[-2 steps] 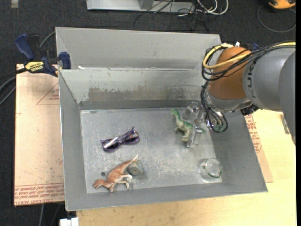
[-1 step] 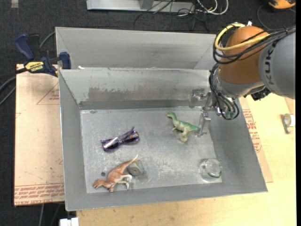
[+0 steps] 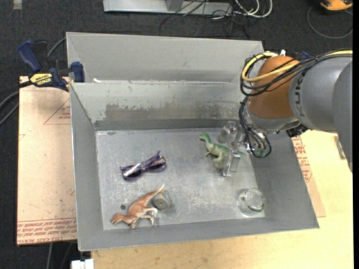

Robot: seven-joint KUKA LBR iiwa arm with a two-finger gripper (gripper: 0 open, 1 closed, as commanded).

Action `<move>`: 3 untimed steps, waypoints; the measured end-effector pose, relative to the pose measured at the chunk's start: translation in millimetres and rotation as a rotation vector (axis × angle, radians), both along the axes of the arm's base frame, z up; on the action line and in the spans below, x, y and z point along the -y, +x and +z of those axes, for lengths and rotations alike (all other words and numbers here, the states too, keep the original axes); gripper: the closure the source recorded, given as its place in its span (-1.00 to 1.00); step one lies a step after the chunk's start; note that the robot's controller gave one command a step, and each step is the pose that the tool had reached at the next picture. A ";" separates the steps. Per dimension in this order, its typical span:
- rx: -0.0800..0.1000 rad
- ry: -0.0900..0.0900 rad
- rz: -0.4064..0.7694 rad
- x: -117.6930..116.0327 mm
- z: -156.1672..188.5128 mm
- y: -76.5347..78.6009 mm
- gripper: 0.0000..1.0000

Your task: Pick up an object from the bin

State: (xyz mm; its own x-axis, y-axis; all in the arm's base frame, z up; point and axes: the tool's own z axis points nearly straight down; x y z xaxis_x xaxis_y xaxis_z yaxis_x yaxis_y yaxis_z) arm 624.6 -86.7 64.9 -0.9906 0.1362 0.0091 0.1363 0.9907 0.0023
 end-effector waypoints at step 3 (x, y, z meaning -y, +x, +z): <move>0.005 0.001 -0.001 -0.8 1.8 1.7 1.00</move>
Offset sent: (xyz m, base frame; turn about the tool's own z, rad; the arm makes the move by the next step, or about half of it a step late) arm 0.0000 0.0000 0.0000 0.0000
